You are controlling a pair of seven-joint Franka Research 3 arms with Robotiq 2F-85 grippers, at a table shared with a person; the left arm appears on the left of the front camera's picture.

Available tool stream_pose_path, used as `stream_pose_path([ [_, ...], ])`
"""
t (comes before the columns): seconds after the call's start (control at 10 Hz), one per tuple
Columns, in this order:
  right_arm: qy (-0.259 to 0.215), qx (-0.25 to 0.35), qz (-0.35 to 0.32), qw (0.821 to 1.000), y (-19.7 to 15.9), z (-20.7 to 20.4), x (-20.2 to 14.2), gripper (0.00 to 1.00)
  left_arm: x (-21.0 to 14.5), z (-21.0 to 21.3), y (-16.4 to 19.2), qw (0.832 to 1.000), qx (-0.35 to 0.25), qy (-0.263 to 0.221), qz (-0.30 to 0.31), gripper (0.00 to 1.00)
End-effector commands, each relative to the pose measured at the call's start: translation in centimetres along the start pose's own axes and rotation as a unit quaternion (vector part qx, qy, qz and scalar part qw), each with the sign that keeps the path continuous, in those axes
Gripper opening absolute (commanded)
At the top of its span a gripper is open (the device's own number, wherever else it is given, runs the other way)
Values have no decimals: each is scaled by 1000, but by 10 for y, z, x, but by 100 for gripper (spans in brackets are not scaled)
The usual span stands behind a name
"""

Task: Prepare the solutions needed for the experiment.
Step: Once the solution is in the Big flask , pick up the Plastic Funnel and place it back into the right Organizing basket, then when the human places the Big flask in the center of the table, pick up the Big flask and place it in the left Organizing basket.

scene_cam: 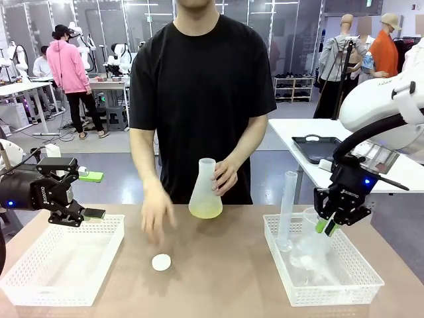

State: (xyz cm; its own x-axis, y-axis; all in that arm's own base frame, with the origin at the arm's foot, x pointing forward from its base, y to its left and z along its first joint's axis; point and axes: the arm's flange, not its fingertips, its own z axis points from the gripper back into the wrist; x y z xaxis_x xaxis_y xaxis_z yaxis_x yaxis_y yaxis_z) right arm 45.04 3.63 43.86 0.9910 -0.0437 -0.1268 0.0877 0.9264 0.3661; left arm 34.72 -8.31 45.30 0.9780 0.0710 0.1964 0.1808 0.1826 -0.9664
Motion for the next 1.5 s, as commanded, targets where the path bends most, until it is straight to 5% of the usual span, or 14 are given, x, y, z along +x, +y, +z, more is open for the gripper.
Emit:
stream_pose_path([
  [0.0,-5,-3,-18,1000,6,0,7,44,1,0,-2,1000,-7,3,1,100],
  [0.1,-18,-16,-29,999,4,-3,12,61,1,0,-2,1000,-7,3,1,100],
  [1.3,0,-1,-6,1000,-2,-3,2,61,1,0,-2,1000,-7,3,1,100],
  [1.4,-22,52,2,998,-5,8,-13,61,1,0,-2,1000,-7,3,1,100],
])
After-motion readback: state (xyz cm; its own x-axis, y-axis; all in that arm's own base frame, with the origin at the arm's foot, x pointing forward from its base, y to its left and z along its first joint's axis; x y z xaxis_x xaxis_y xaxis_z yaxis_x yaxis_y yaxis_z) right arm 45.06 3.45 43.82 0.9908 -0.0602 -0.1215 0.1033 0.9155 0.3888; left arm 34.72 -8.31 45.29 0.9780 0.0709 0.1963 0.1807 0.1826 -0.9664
